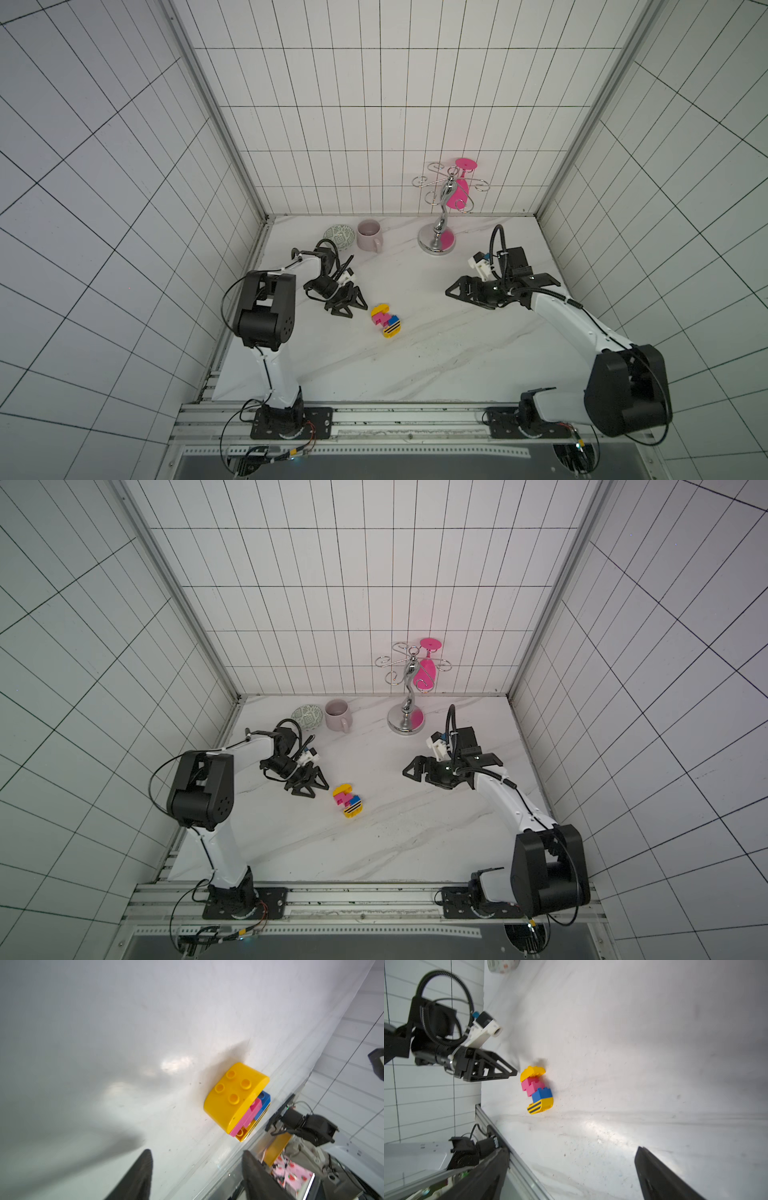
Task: Assemble the letter s with lego
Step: Adjust the lego brick at the center of the board, then reset both arms
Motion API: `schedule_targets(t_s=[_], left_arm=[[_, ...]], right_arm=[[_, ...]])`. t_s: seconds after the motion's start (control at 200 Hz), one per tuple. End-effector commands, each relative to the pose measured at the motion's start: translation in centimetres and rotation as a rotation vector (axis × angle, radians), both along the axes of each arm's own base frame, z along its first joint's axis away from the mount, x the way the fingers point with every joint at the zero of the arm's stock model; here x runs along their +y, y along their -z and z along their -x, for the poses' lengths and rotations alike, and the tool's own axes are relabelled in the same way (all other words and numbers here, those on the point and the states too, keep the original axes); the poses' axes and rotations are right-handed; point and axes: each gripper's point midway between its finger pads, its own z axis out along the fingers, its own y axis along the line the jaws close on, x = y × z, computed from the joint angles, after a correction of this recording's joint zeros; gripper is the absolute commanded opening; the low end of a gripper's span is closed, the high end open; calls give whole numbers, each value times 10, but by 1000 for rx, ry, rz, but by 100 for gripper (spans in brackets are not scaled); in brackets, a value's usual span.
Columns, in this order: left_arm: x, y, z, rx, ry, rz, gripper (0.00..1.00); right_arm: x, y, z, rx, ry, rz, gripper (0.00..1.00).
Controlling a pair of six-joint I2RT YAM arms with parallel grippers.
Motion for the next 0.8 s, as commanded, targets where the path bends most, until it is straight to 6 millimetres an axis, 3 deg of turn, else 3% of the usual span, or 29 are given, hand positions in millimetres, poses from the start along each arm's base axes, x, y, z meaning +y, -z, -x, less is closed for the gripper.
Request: schedule_targets(t_s=[0.0,0.02,0.1,0.19,0.315,0.525,0.66,0.795], left_arm=[[54,-58,-39,-327,-171,-116,93],[62,-70,-43,-392,-199,-130,98],[81,-111,-53,-675,-266,-194,98],[92,-141,-55,-956,-314,-238,99],[106,-139,-61,-1017,-422,-269,99],[128,-153,-55,-1346,-537,-356,99],[130,-124,-59,-1325,-474,-413,99],[130,-96,-64,-1328,-472,-407,99]], right_arm=[[-66,-24,-39,-238,161,176,99],[-79,-22,-43,-256,192,219,99],[-118,-12,-56,-339,273,381,99],[-135,-6,-67,-468,317,437,99],[-146,8,-74,-635,384,474,99],[-143,34,-74,-734,405,447,99],[-138,44,-73,-773,382,441,99],[-137,58,-88,-705,362,463,99]])
